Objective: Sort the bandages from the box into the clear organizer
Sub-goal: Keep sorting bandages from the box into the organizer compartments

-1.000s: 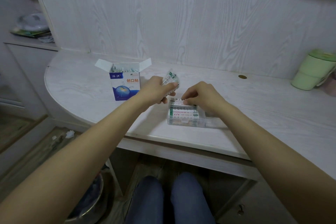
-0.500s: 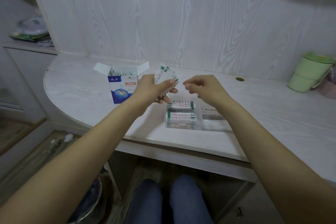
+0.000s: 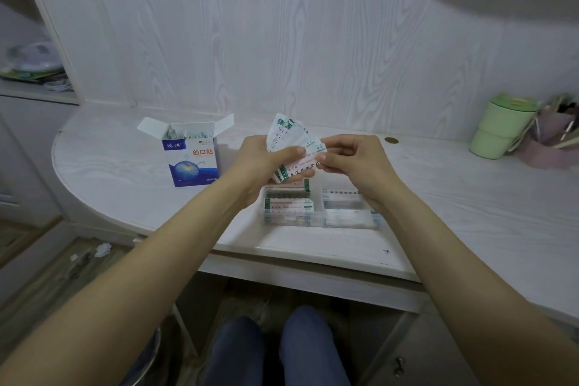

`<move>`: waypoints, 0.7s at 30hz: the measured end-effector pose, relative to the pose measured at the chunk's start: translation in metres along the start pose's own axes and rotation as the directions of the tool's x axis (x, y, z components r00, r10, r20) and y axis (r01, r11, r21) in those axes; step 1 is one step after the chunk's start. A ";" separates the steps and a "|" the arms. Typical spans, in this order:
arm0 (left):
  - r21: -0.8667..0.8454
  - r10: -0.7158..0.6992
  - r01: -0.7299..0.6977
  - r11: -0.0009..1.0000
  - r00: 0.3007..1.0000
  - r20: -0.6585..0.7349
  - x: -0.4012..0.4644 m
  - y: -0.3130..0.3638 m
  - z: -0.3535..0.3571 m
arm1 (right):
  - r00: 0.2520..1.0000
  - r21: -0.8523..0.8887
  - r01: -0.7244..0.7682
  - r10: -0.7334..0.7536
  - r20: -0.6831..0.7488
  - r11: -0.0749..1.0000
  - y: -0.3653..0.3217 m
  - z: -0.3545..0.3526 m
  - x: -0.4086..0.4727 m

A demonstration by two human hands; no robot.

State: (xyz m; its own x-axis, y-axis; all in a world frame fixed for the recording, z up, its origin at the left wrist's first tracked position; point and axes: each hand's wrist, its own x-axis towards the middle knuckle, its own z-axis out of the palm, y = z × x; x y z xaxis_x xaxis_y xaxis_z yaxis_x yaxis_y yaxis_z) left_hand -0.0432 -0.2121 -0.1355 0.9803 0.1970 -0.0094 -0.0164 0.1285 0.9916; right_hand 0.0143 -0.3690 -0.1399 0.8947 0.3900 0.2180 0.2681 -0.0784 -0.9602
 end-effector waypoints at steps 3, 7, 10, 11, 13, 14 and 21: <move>0.051 0.036 -0.034 0.998 0.999 -0.041 0.004 -0.002 0.008 | 0.999 0.018 -0.026 0.026 -0.043 1.000 0.004 -0.008 -0.001; 0.147 0.061 -0.050 0.988 0.996 -0.070 0.008 -0.007 0.015 | 0.998 0.016 -0.039 0.040 -0.056 0.999 0.006 -0.015 -0.003; 0.167 0.071 -0.061 0.984 0.996 -0.058 0.009 -0.009 0.018 | 0.996 0.023 -0.058 0.059 -0.062 0.998 0.008 -0.017 -0.004; 0.185 0.076 -0.065 0.981 0.995 -0.057 0.008 -0.008 0.018 | 0.996 0.030 -0.065 0.067 -0.067 0.997 0.008 -0.018 -0.004; 0.201 0.072 -0.059 0.978 0.996 -0.056 0.008 -0.007 0.020 | 0.994 0.038 -0.078 0.081 -0.078 0.996 0.009 -0.020 -0.005; 0.184 0.064 -0.053 0.982 0.996 -0.054 0.008 -0.007 0.020 | 0.993 0.037 -0.084 0.087 -0.083 0.996 0.009 -0.021 -0.006; 0.090 0.032 -0.027 0.996 0.998 -0.061 0.011 -0.008 0.024 | 0.993 0.050 -0.089 0.093 -0.080 0.995 0.010 -0.028 -0.008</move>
State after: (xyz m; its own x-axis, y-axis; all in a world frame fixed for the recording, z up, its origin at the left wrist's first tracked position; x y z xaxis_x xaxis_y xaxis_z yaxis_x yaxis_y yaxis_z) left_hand -0.0279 -0.2343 -0.1408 0.9654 0.2605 0.0148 -0.0249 0.0356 0.9991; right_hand 0.0205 -0.3988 -0.1467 0.9413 0.3066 0.1413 0.1694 -0.0667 -0.9833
